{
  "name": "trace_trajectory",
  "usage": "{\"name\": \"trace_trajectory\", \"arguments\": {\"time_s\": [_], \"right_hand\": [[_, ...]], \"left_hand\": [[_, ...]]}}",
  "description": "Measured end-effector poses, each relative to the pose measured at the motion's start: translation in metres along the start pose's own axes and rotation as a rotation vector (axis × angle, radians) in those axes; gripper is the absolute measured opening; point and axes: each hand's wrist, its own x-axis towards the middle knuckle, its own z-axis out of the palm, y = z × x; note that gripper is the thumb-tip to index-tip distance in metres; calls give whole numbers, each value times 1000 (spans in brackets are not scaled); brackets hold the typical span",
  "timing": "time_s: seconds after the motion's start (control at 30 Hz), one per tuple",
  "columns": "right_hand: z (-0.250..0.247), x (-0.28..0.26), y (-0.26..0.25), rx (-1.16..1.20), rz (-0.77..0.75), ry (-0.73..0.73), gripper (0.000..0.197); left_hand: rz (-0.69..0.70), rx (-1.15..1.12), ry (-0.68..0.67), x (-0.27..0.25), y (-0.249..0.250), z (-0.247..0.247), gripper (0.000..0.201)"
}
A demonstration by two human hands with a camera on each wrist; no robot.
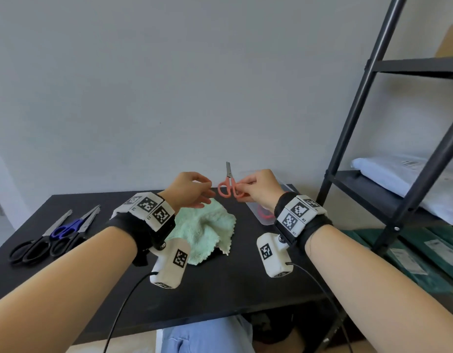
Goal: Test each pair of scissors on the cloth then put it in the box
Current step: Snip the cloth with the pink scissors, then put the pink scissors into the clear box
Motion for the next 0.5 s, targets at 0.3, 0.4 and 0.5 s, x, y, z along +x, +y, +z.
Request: {"name": "trace_trajectory", "arguments": {"time_s": [0.3, 0.4, 0.5], "right_hand": [[-83, 35, 35, -354, 79, 126, 11], [-100, 47, 48, -438, 96, 149, 16], [-109, 56, 60, -479, 119, 158, 16]], "left_hand": [[121, 377, -105, 45, 0, 53, 9], [155, 500, -126, 60, -5, 67, 15], [126, 511, -169, 72, -14, 80, 15]]}}
